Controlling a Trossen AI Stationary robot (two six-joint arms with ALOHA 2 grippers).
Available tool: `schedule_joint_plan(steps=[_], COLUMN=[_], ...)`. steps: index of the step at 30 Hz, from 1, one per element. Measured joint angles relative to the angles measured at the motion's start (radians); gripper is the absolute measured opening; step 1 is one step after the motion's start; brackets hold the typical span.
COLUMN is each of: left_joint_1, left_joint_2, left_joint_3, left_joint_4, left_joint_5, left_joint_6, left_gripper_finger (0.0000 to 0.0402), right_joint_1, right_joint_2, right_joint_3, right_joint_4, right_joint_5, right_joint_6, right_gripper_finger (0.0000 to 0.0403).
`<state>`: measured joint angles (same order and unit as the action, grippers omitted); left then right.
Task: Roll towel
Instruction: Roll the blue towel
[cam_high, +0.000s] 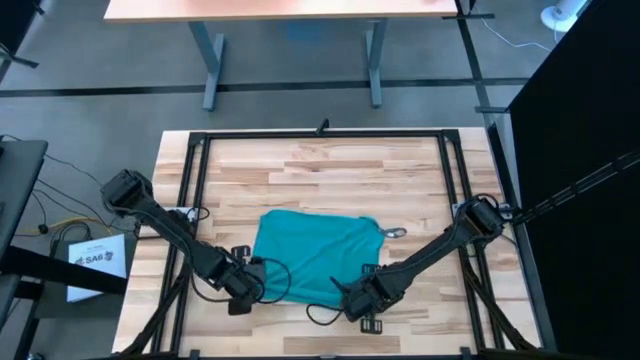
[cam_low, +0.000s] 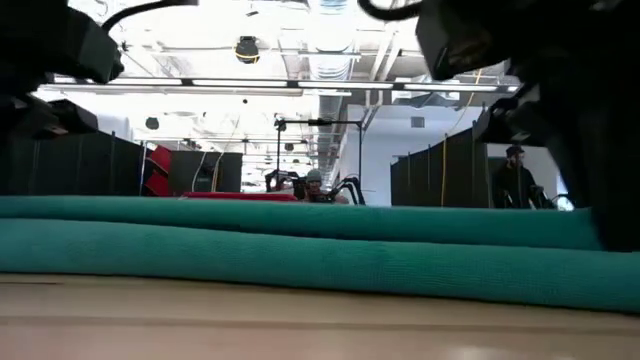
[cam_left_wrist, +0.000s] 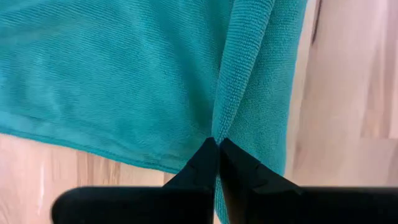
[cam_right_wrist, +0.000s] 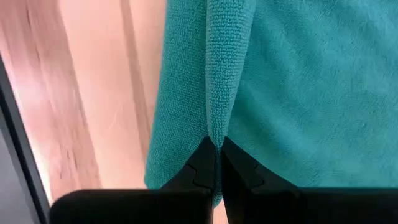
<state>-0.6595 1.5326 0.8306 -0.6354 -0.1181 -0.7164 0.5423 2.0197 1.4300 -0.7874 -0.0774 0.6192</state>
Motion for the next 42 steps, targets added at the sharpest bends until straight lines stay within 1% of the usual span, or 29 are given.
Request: schedule_joint_plan(steps=[3,10,13,16,18,20,22,24,26,29,33,39,42], left_joint_1=[0.009,0.038,0.053,0.071,0.077,0.078,0.076,0.069,0.063,0.043,-0.013,-0.094,-0.098], left_joint_2=[0.0,0.0,0.0,-0.002,-0.003,-0.003,-0.011,-0.023,-0.046,-0.078,-0.097,-0.047,-0.007], left_joint_3=[-0.025,-0.034,-0.018,0.019,0.052,0.088,0.118,0.14,0.156,0.175,0.195,0.203,0.2], left_joint_4=[0.004,-0.005,-0.024,-0.087,-0.159,-0.254,-0.333,-0.369,-0.388,-0.354,-0.28,-0.242,-0.251], left_joint_5=[-0.017,-0.044,-0.045,-0.047,-0.054,-0.088,-0.133,-0.173,-0.183,-0.183,-0.182,-0.182,-0.202], left_joint_6=[0.011,0.088,0.132,0.165,0.185,0.186,0.188,0.187,0.177,0.131,0.072,0.02,0.022], left_gripper_finger=[0.0,0.0012,0.0038,0.0067,0.0085,0.0099,0.0108,0.0113,0.0113,0.0112,0.0112,0.0112,0.0111], right_joint_1=[-0.018,-0.038,-0.045,-0.047,-0.046,-0.041,-0.034,-0.021,-0.015,0.018,0.111,0.192,0.205], right_joint_2=[0.0,0.0,0.0,-0.017,-0.036,-0.061,-0.091,-0.127,-0.16,-0.187,-0.181,-0.129,-0.11], right_joint_3=[0.0,0.0,0.0,0.0,0.0,0.0,0.0,0.0,0.0,0.0,0.0,0.001,0.001], right_joint_4=[0.003,-0.061,-0.102,-0.134,-0.134,-0.133,-0.133,-0.134,-0.135,-0.109,-0.018,0.001,0.012], right_joint_5=[0.0,0.033,0.033,0.047,0.076,0.116,0.179,0.247,0.286,0.298,0.31,0.346,0.354], right_joint_6=[-0.021,0.011,0.031,0.035,0.035,0.035,0.035,0.035,0.041,0.046,0.044,0.096,0.124], right_gripper_finger=[0.0,0.0024,0.0054,0.0083,0.0098,0.0109,0.0116,0.012,0.0122,0.0123,0.0123,0.0123,0.0123])
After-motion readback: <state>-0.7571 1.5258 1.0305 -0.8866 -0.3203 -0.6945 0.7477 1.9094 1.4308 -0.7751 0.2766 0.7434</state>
